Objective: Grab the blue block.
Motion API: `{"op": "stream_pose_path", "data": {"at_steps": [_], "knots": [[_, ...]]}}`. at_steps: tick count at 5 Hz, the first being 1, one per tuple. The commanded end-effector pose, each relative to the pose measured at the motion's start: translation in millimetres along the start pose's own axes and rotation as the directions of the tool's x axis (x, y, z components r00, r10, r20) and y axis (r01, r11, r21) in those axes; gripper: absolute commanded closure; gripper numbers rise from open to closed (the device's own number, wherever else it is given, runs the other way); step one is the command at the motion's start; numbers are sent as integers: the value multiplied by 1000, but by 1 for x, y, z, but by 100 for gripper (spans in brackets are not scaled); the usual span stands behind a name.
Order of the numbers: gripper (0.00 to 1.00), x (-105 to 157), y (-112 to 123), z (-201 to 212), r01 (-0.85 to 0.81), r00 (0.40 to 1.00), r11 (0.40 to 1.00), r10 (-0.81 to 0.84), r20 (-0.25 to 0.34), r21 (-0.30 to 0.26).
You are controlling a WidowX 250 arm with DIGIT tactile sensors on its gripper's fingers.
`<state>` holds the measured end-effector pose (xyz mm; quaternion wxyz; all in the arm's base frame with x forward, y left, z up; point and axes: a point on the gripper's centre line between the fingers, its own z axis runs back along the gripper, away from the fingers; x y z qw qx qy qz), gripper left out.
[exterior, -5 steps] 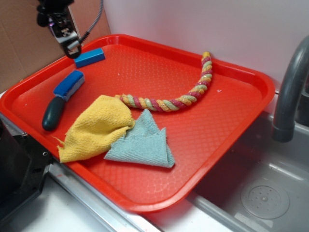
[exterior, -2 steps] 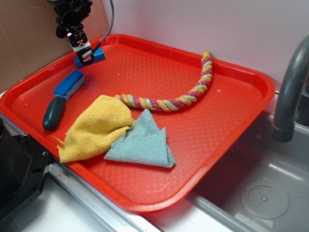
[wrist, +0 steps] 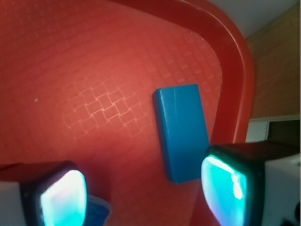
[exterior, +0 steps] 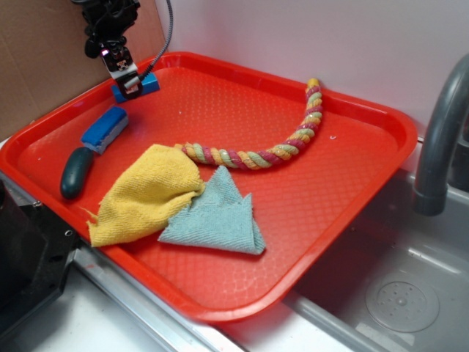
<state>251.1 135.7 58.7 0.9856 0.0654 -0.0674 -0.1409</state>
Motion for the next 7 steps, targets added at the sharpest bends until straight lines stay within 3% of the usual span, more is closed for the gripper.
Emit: {"op": "stream_pose_path", "data": {"at_steps": [1, 2, 4, 5, 7], "knots": [[0, 32, 22, -18, 89, 996, 995, -89, 4, 47], [0, 38, 28, -30, 89, 996, 995, -88, -11, 36], [0, 42, 16, -41, 111, 994, 994, -111, -25, -11], [0, 42, 4, -36, 104, 994, 994, -104, -19, 14], [0, 41, -14, -23, 65, 998, 998, -65, -8, 2]]}}
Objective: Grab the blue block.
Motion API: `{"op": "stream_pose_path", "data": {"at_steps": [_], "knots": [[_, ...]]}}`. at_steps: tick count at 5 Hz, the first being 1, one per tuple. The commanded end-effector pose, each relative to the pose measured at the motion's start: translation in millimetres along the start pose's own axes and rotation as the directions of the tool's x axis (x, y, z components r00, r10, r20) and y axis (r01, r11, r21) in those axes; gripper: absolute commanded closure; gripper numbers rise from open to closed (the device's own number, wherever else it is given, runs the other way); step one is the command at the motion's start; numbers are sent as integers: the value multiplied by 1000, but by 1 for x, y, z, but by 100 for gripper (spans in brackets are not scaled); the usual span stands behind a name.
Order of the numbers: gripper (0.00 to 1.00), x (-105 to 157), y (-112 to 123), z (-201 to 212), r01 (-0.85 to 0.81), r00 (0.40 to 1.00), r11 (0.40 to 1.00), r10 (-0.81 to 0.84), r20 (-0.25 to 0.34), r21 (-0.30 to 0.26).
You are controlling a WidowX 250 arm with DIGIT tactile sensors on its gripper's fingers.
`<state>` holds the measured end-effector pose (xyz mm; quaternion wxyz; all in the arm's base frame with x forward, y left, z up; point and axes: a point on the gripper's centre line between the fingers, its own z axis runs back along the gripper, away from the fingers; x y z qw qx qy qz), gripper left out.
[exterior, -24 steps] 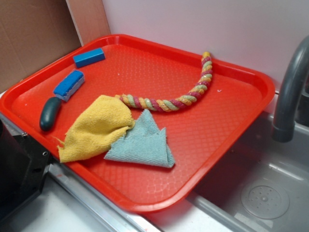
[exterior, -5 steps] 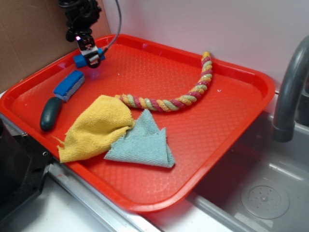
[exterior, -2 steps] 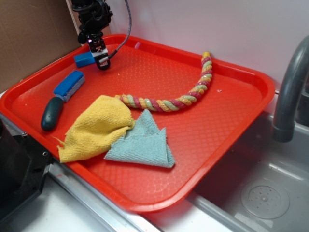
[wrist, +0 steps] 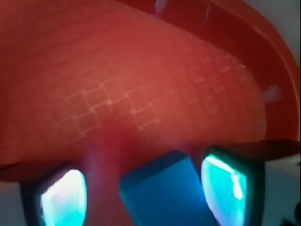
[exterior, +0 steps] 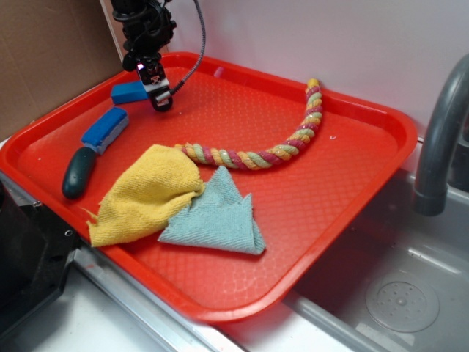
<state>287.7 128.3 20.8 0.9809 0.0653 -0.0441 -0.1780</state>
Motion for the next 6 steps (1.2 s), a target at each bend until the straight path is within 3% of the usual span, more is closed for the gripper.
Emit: {"op": "stream_pose_path", "data": {"at_steps": [1, 3, 4, 5, 6], "knots": [[0, 7, -4, 18, 3, 1000, 1000, -4, 17, 15], [0, -20, 18, 35, 184, 981, 979, -178, 74, -85], [0, -34, 24, 42, 224, 973, 971, -218, 81, -80], [0, -29, 21, 36, 278, 960, 957, -275, 46, -84], [0, -21, 16, 26, 318, 948, 947, -319, -4, -42]]}}
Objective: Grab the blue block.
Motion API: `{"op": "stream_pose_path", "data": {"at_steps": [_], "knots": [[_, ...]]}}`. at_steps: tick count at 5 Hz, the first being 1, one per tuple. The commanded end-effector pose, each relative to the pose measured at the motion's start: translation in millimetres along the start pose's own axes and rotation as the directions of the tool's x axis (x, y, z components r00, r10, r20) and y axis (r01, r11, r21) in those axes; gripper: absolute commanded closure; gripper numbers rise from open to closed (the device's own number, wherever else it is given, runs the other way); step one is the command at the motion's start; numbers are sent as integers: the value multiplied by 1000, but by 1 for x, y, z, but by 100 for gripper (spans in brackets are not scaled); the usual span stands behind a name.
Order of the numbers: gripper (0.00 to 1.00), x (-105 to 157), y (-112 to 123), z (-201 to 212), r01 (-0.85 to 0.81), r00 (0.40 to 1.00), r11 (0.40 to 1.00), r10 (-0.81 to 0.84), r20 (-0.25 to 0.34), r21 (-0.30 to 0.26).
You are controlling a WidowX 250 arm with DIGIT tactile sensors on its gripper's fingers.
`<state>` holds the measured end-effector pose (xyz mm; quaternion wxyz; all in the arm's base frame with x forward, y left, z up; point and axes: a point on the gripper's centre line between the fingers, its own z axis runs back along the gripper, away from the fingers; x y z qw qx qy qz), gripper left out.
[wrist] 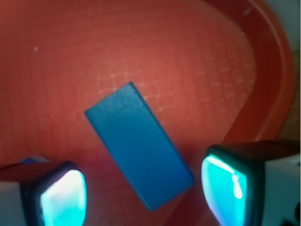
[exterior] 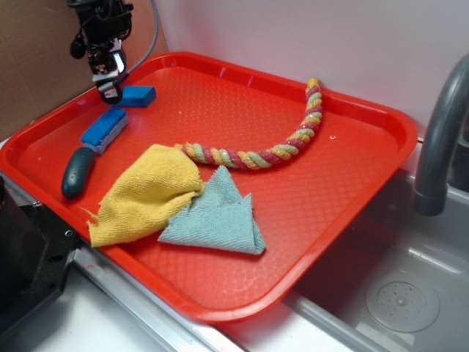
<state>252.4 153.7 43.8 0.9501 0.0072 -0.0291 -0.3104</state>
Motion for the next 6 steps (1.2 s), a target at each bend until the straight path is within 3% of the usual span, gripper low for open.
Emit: {"op": "stream_pose_path", "data": {"at_steps": [1, 3, 4, 5, 6], "knots": [[0, 25, 11, -8, 59, 997, 995, -54, -62, 77], [0, 32, 15, -21, 65, 996, 996, -61, -72, 63], [100, 32, 17, -22, 31, 997, 998, -27, -69, 62], [100, 30, 19, -21, -50, 997, 996, 55, -62, 74], [100, 30, 16, -11, -250, 960, 960, 262, -95, 124]]}}
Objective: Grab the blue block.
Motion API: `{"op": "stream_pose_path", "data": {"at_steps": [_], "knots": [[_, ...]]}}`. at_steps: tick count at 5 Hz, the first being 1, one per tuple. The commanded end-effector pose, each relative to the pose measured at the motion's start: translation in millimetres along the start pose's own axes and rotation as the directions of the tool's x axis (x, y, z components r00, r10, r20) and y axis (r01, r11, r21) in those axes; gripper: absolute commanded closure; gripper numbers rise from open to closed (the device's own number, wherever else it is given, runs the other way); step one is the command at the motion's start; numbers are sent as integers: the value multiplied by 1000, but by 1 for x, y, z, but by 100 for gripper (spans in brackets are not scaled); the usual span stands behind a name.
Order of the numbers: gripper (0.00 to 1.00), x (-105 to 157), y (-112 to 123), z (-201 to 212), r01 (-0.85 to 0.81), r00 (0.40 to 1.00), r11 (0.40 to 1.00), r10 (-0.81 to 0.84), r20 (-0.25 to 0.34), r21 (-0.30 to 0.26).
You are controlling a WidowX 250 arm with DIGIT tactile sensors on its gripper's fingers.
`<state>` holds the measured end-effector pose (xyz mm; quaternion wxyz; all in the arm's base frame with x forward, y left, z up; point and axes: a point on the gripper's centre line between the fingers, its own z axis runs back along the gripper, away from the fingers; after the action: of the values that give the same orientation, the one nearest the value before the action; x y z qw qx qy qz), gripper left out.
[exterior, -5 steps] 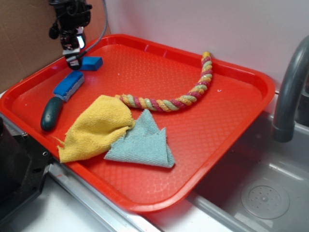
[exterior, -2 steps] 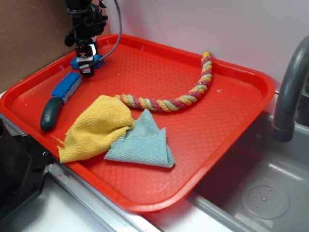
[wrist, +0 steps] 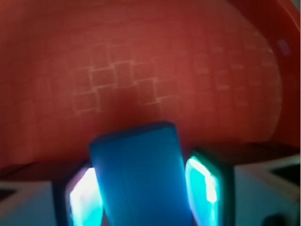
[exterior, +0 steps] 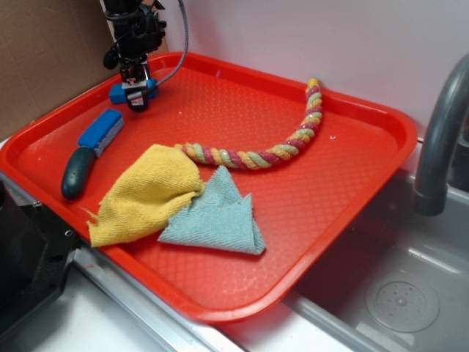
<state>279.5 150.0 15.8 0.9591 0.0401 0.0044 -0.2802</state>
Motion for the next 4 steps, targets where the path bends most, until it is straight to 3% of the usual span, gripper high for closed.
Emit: {"op": "stream_pose_path", "data": {"at_steps": [1, 2, 3, 4], "knots": [[100, 12, -12, 49, -431, 902, 899, 431, 25, 80], [100, 15, -28, 81, -629, 776, 778, 625, 79, 20], [100, 17, -49, 113, -659, 747, 749, 663, 52, -76], [100, 12, -63, 137, -691, 717, 713, 697, 12, -115]]}}
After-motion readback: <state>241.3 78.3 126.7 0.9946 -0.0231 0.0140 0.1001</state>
